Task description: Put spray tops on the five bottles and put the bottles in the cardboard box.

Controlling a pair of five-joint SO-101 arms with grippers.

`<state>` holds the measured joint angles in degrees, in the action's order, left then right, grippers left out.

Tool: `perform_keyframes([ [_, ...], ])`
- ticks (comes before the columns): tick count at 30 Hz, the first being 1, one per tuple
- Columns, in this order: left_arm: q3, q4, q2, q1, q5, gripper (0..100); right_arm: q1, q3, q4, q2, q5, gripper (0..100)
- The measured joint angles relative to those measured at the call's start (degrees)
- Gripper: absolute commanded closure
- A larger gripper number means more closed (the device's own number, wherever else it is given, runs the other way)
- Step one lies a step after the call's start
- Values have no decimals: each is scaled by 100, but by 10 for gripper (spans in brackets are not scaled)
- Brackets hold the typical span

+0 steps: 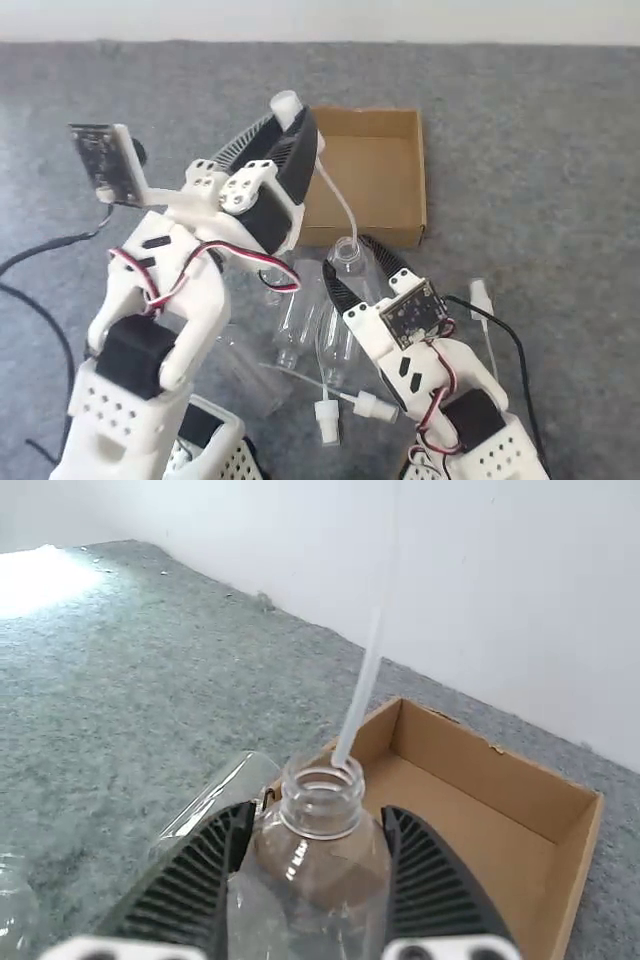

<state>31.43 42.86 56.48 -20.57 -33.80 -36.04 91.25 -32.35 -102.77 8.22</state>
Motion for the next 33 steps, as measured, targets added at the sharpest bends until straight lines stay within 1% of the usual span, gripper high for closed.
perform_keyframes([
  [7,264,-264,0,-44,-18,988,0,0,0,0,0,991],
  [19,563,-281,0,-44,-9,988,0,0,0,0,18,991],
  [22,563,-281,18,-44,123,988,0,0,-18,-18,18,991],
  [33,695,-281,1073,-44,193,988,9,0,-18,-18,18,991],
])
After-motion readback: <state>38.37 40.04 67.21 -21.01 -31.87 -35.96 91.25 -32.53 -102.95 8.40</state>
